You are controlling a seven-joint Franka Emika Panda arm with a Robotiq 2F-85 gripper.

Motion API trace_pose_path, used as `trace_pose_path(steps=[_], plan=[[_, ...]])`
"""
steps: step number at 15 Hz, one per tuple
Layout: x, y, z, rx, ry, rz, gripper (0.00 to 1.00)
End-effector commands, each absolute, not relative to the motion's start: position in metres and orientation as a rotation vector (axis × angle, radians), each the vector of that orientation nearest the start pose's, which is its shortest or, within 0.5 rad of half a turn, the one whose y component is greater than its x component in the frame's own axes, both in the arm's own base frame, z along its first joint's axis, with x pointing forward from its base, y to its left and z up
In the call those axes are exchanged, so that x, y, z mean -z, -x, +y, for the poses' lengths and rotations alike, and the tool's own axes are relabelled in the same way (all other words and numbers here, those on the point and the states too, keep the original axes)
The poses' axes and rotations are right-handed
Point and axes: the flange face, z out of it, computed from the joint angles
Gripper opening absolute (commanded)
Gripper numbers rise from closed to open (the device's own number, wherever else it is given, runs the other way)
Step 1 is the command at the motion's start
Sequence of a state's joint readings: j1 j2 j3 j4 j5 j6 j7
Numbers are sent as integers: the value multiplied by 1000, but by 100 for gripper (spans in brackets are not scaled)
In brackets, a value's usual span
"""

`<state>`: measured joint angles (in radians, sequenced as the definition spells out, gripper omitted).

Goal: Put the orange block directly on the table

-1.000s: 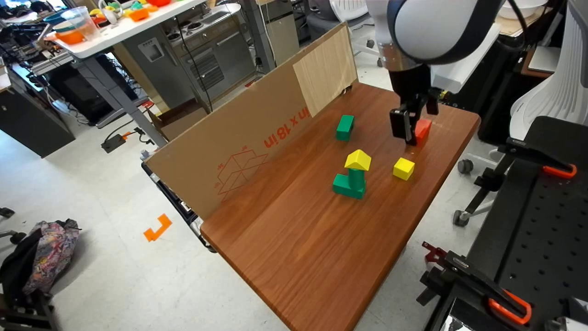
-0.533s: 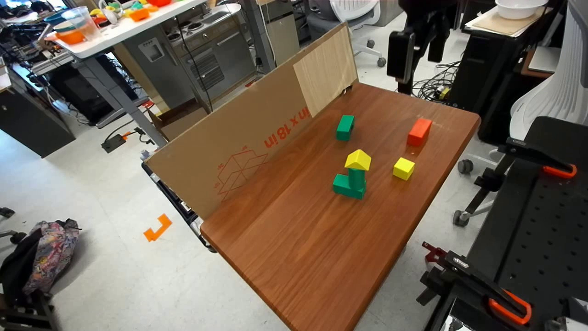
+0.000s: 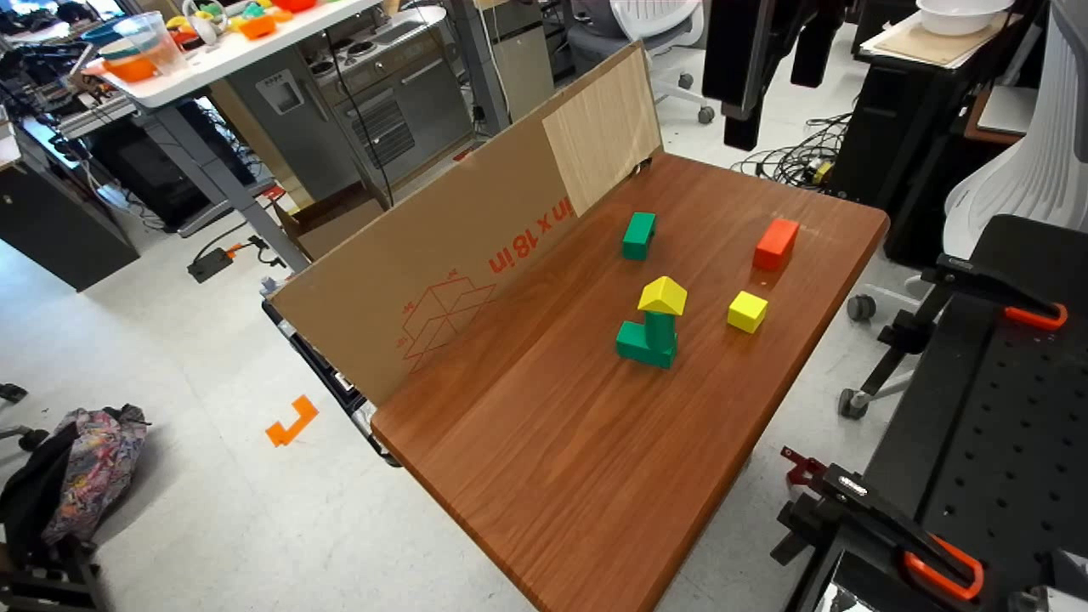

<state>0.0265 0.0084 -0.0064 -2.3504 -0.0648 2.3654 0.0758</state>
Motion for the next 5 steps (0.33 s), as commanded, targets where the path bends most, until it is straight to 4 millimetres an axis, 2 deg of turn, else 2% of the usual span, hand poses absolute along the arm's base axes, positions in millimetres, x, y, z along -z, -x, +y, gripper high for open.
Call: trace_pose_path(steps=[1,5], plan=[[-327,-502,11,-3,3182,15,100],[-327,-502,12,-12,3180,15,100]])
